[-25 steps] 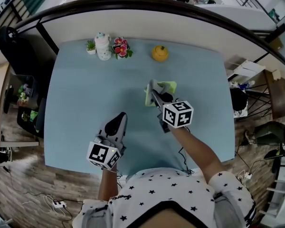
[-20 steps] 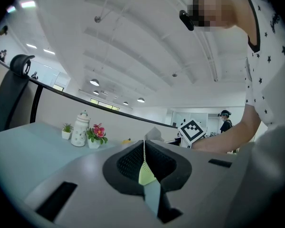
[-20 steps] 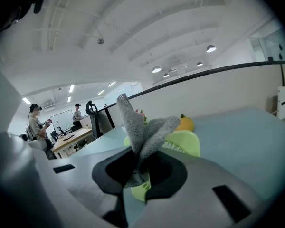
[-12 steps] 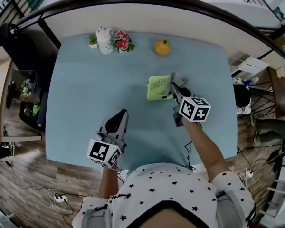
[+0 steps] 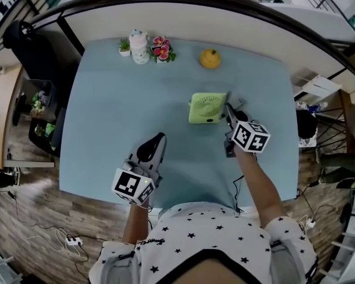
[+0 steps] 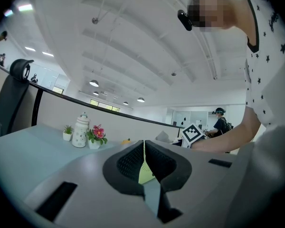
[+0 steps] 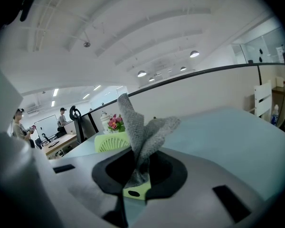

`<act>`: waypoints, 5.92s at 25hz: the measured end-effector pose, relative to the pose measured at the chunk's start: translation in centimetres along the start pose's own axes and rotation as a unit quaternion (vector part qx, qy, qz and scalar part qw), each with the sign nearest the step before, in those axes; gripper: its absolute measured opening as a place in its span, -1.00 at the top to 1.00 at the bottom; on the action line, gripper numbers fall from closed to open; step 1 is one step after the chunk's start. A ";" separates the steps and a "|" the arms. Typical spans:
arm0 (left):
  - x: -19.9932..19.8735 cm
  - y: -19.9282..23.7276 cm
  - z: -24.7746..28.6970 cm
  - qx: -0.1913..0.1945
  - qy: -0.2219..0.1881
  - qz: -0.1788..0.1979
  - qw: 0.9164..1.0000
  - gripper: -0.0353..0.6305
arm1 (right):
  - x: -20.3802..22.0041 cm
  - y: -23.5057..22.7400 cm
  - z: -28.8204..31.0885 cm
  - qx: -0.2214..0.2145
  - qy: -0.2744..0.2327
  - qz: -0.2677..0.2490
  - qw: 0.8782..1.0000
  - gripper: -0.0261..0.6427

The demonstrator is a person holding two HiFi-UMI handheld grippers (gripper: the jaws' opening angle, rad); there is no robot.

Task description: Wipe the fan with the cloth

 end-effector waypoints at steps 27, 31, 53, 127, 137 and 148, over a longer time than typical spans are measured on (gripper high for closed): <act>0.4 0.3 -1.2 -0.014 0.002 0.000 1.000 0.80 | 3.9 11.2 2.0 -0.117 0.039 -0.164 0.979 0.76; 0.3 0.2 -1.1 -0.013 0.003 0.001 1.000 0.80 | 3.6 10.2 1.9 -0.106 0.038 -0.154 0.982 0.76; 0.2 -0.9 -0.2 0.001 0.009 0.008 1.000 0.80 | 2.1 -0.7 0.1 0.020 0.023 -0.091 0.995 0.76; 0.7 -1.0 -0.5 -0.001 0.023 0.006 1.000 0.80 | 9.1 10.6 1.3 -0.099 0.067 -0.294 0.948 0.76; 0.8 -1.1 0.0 0.008 0.024 0.004 1.000 0.80 | 9.2 7.6 2.1 -0.056 0.082 -0.307 0.947 0.76; 0.7 -1.1 -0.2 0.004 0.025 0.005 1.000 0.80 | 8.7 1.9 1.5 0.010 0.091 -0.267 0.959 0.76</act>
Point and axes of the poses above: the fingertips, and each gripper's own axes: z forward along the fingers, y to its left, x out of its underside, the point moved 7 cm from there along -z, backward along the fingers, and after that the axes turned 10 degrees about x, right-handed, at the moved point
